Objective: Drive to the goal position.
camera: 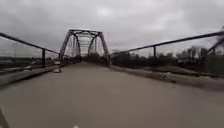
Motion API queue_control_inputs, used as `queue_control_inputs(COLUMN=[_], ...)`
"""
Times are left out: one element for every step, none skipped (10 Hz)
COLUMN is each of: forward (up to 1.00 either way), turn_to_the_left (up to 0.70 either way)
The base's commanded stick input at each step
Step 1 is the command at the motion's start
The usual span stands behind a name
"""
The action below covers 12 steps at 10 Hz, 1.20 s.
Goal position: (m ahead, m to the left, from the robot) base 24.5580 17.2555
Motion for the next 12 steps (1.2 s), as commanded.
queue_control_inputs(forward=[0.70,0.70,0.70,0.70,0.70,0.70,0.70,0.70,0.70,0.70,0.70,0.70], turn_to_the_left=[0.29,0.02,0.00,0.00,0.00,0.00,0.00,0.00,0.00,0.00,0.00,0.00])
